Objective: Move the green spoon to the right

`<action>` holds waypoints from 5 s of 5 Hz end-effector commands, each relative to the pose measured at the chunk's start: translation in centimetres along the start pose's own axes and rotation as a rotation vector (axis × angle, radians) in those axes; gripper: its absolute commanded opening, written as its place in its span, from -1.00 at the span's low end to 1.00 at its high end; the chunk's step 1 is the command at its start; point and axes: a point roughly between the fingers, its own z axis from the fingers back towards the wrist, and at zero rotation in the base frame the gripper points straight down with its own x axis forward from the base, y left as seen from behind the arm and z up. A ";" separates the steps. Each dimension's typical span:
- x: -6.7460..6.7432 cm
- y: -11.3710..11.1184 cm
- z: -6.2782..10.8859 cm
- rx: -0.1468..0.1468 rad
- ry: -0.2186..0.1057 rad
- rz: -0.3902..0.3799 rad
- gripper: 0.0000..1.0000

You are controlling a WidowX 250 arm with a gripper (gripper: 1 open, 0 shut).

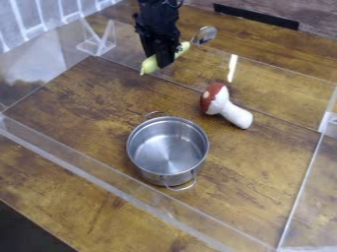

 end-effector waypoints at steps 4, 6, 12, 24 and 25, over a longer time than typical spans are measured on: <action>1.3 1.7 2.5 0.046 -0.064 0.043 -1.00; 2.3 -0.2 4.8 0.049 -0.077 0.039 -1.00; 6.4 -11.2 9.3 -0.017 -0.134 -0.099 -1.00; 5.5 -18.6 -0.3 -0.246 0.092 -0.159 1.00; 5.0 -18.3 -0.6 -0.246 0.111 -0.151 1.00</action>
